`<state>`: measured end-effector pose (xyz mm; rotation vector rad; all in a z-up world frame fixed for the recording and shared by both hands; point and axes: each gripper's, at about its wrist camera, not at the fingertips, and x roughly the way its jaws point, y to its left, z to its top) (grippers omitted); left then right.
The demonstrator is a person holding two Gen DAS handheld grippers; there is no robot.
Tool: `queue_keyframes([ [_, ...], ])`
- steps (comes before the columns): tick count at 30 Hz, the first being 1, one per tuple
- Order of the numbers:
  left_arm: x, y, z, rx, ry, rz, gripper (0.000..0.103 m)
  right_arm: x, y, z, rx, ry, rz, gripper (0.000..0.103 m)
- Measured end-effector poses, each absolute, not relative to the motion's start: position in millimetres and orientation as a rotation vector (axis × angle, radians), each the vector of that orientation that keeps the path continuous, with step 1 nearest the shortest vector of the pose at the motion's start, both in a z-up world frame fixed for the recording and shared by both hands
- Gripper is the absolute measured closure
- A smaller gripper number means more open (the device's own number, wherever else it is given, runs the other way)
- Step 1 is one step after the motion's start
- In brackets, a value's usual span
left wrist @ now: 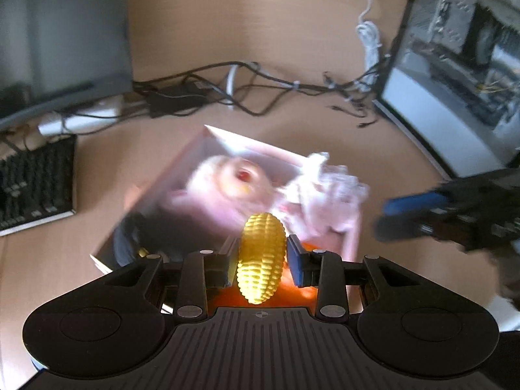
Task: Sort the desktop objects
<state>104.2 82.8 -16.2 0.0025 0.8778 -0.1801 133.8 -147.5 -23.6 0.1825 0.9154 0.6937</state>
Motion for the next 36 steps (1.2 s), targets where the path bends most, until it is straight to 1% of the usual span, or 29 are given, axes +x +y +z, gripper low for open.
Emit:
queue_keyframes([
  [5, 119.1, 84.7, -23.5, 0.021, 0.898, -0.143, 0.065, 131.0, -154.6, -25.8, 0.192, 0.917, 0.671, 0.054],
  [7, 120.3, 85.8, -25.9, 0.001, 0.907, -0.147, 0.059, 130.4, -157.1, -27.2, 0.197, 0.92, 0.663, 0.054],
  [12, 111.4, 81.5, -26.2, -0.005, 0.922, -0.178, 0.049, 129.4, -161.9, -31.3, 0.21, 0.928, 0.645, 0.053],
  [17, 105.6, 76.5, -30.7, 0.053, 0.933, -0.156, 0.048, 129.7, -162.1, -34.3, 0.22, 0.932, 0.642, 0.053],
  [26, 113.3, 47.1, -40.8, 0.278, 0.894, -0.138, 0.052, 123.3, -166.1, -38.1, 0.243, 0.934, 0.642, 0.052],
  [30, 116.6, 44.2, -43.9, 0.316, 0.903, -0.154, 0.055, 122.1, -172.0, -41.6, 0.264, 0.935, 0.63, 0.051],
  [33, 117.8, 47.7, -45.7, 0.315, 0.919, -0.163, 0.063, 122.2, -176.4, -43.8, 0.286, 0.927, 0.625, 0.051],
  [34, 117.9, 49.3, -45.5, 0.311, 0.923, -0.161, 0.07, 122.3, -178.0, -44.5, 0.295, 0.924, 0.624, 0.051],
  [36, 118.9, 55.3, -42.2, 0.284, 0.935, -0.146, 0.071, 123.3, -181.5, -46.6, 0.312, 0.918, 0.624, 0.051],
])
